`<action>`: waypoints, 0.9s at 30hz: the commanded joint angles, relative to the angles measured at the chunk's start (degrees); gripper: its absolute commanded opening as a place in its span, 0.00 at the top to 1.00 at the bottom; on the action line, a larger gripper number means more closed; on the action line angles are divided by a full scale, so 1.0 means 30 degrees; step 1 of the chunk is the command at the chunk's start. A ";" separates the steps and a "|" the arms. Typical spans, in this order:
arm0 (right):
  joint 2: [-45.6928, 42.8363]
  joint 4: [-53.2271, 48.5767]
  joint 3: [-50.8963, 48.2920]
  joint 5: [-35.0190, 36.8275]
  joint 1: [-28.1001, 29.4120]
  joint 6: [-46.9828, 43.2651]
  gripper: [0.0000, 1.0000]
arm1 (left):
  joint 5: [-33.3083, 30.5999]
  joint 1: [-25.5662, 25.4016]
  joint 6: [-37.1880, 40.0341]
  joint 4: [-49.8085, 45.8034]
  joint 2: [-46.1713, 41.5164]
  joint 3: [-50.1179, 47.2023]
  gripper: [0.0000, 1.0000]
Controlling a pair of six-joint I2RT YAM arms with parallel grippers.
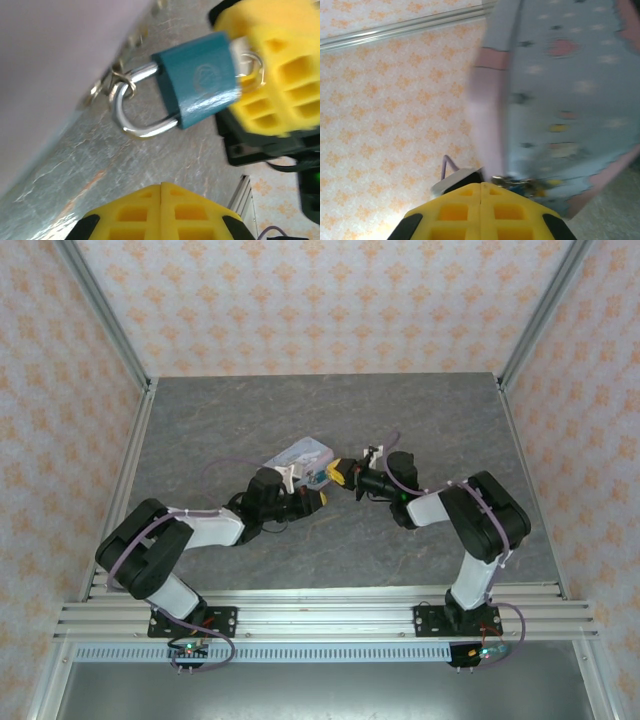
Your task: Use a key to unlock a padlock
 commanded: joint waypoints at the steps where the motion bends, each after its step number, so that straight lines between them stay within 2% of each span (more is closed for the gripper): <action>1: -0.0756 -0.0511 -0.0224 -0.0185 0.0119 -0.0834 1.00 | 0.0572 0.0251 0.1079 -0.1013 0.0459 0.0214 1.00; 12: 0.0944 -0.0514 -0.1314 0.0435 0.0205 -0.1907 0.98 | 0.1255 0.1226 0.1729 -0.0966 -0.0269 -0.0915 1.00; 19: -0.0135 -0.4781 -0.0782 0.0644 0.0237 -0.5466 0.60 | 0.0303 0.2201 0.0610 -0.1813 -0.4184 -0.2148 0.98; 20: -0.0392 -0.5511 -0.0640 0.0684 0.0276 -0.6009 0.56 | -0.0020 0.2271 0.0504 -0.2265 -0.5063 -0.2321 0.93; 22: -0.0790 -0.6955 -0.0324 0.0789 0.0353 -0.7155 0.50 | -0.0791 0.2348 0.0477 -0.3647 -0.6604 -0.2445 0.72; 24: -0.1168 -0.8689 0.0087 0.1004 0.0510 -0.8480 0.47 | -0.1403 0.2361 0.0318 -0.4574 -0.8118 -0.2677 0.54; 27: -0.1496 -1.0987 0.0775 0.1486 0.0844 -1.0567 0.44 | -0.2112 0.2450 0.0003 -0.5890 -0.9617 -0.2850 0.33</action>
